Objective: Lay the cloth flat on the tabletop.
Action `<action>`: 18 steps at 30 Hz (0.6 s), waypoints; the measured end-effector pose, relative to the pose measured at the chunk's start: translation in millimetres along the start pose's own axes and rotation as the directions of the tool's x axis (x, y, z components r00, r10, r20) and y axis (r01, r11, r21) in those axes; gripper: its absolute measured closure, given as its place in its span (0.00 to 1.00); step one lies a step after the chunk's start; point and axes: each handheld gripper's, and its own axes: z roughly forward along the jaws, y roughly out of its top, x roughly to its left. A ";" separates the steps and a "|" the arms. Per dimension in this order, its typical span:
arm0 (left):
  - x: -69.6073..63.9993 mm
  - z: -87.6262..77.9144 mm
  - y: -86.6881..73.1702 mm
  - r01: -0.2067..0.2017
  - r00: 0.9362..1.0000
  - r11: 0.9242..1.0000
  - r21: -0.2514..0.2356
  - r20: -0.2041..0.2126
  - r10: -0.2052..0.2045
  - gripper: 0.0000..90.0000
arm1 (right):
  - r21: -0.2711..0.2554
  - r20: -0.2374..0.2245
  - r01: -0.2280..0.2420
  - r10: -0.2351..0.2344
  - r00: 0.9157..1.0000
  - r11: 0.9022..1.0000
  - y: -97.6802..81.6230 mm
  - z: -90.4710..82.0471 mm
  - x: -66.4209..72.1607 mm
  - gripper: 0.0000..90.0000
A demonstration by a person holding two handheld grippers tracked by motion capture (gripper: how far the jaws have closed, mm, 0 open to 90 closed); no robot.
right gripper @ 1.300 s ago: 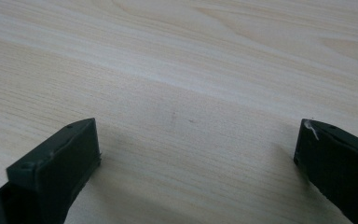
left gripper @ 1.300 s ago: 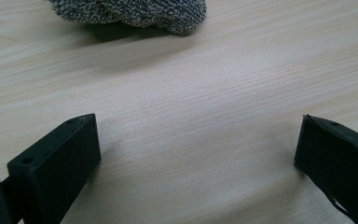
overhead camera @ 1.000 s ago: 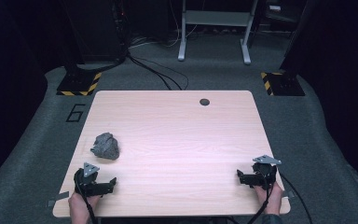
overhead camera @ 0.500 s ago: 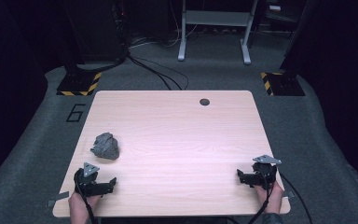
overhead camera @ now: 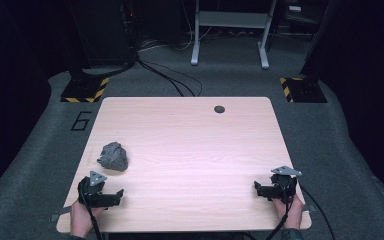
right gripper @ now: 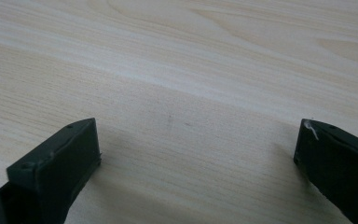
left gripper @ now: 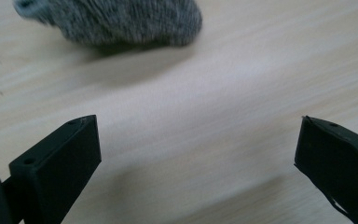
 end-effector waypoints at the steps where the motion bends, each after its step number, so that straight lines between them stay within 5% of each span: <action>1: 1.9 -3.9 3.5 0.001 1.000 1.000 -0.016 -0.001 -0.001 0.00 | -0.001 0.000 0.002 -0.002 1.000 1.000 0.0 0.1 -0.2 0.00; 8: 14.3 -18.2 28.0 0.031 0.999 0.998 -0.063 0.041 -0.028 0.01 | 0.002 0.005 0.000 0.000 1.000 1.000 0.1 0.0 0.2 0.00; 18: 21.3 -17.0 58.5 0.024 0.999 0.995 -0.097 0.027 -0.021 0.00 | 0.001 0.005 -0.001 0.001 1.000 1.000 0.1 0.1 0.1 0.00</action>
